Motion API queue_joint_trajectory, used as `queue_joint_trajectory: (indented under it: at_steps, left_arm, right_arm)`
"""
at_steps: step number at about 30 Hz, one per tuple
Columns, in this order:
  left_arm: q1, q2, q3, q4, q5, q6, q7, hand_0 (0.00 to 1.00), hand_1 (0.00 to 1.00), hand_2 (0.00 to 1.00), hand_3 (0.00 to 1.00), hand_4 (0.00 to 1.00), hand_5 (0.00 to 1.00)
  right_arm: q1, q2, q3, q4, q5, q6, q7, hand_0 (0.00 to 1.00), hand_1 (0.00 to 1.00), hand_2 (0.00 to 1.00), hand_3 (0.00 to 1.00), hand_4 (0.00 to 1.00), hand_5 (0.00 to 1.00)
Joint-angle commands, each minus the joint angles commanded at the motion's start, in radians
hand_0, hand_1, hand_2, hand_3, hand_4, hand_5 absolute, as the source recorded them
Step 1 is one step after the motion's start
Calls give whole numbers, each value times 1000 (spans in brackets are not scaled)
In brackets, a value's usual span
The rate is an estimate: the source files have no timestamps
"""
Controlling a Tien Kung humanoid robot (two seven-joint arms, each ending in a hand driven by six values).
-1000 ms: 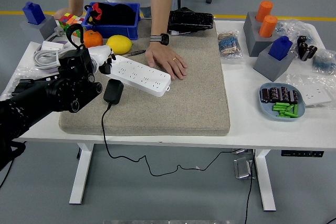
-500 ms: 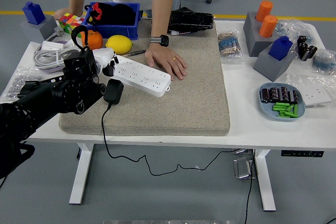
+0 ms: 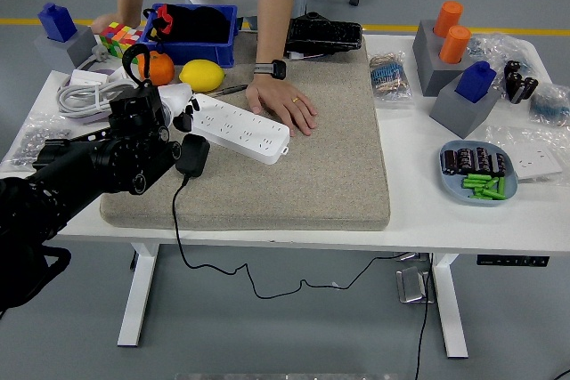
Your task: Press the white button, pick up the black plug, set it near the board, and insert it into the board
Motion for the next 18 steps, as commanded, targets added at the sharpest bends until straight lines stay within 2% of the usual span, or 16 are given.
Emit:
queue_joint_trajectory:
  at_steps: [10,18]
  left_arm:
    - [22,0,-52,8,60,-10,-6,17,29,102,731,2,2]
    - [34,0,-36,-1,50,20,-32,8,28,100,729,2,2]
  right_arm:
    - [2,1,-13,2,3,0,1,752,626,601,599,668,375]
    - [2,2,-19,5,4,-2,3,752,626,601,599,669,375]
